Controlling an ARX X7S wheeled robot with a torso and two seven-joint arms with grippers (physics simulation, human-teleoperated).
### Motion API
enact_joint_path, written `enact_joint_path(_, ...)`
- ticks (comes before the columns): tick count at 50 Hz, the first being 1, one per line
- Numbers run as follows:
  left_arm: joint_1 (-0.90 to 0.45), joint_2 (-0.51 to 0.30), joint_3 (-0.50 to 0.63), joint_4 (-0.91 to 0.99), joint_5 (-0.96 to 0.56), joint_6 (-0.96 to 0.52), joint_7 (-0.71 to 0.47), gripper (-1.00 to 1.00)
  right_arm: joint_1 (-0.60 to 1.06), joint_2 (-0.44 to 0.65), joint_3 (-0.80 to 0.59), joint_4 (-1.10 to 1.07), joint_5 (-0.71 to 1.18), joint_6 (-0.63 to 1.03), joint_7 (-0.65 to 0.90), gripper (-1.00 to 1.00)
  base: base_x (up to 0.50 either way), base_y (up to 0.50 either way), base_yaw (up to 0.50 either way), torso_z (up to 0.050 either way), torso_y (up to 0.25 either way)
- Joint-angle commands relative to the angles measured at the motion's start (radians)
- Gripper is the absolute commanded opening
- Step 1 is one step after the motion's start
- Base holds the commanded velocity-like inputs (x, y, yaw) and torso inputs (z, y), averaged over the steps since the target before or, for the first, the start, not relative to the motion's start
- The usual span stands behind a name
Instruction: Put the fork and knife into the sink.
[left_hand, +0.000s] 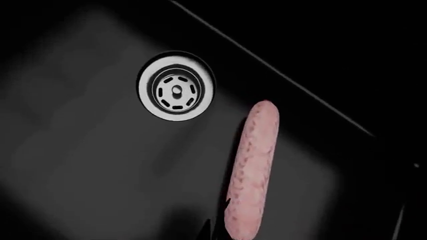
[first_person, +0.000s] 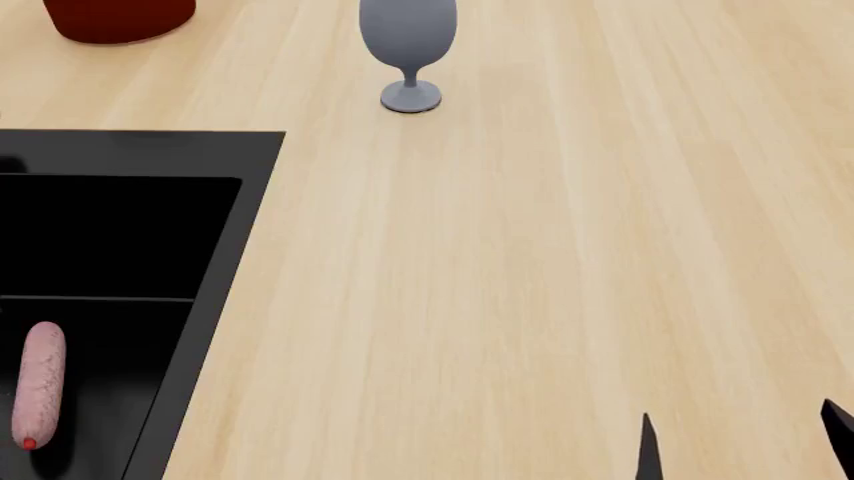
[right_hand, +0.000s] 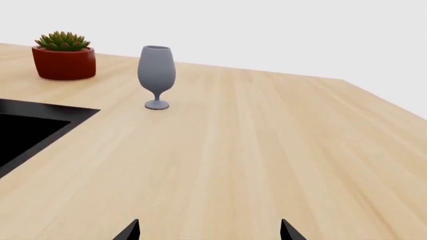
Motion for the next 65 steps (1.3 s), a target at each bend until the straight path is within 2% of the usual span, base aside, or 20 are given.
enact_joint_path(1,-0.033,0.033,0.011,-0.094,0.064,0.03,0.076,-1.0,-0.006,-0.022,0.035,0.002,-0.024,-0.003,-0.042,1.0,0.0,0.0,0.0,0.0,0.0)
enact_joint_path(19,-0.066,0.047,0.047,-0.197,0.116,0.068,0.125,-1.0,-0.038,-0.073,0.128,-0.011,-0.095,0.065,-0.158,1.0,0.0,0.0,0.0,0.0,0.0)
enact_joint_path(44,-0.19,0.123,0.152,-0.535,0.259,0.191,0.324,-1.0,-0.047,-0.004,0.023,-0.007,-0.046,-0.045,-0.033,1.0,0.0,0.0,0.0,0.0,0.0)
enact_joint_path(51,-0.157,0.1,0.145,-0.457,0.25,0.18,0.312,-1.0,-0.051,-0.014,0.036,-0.009,-0.056,-0.035,-0.051,1.0,0.0,0.0,0.0,0.0,0.0)
enact_joint_path(52,-0.146,0.093,0.13,-0.435,0.236,0.17,0.28,1.0,-0.055,-0.022,0.049,-0.009,-0.063,-0.026,-0.065,1.0,0.0,0.0,0.0,0.0,0.0)
enact_joint_path(65,-0.075,0.055,0.078,-0.273,0.177,0.134,0.189,1.0,-0.082,-0.056,0.133,-0.023,-0.088,0.015,-0.142,1.0,0.0,0.0,0.0,0.0,0.0)
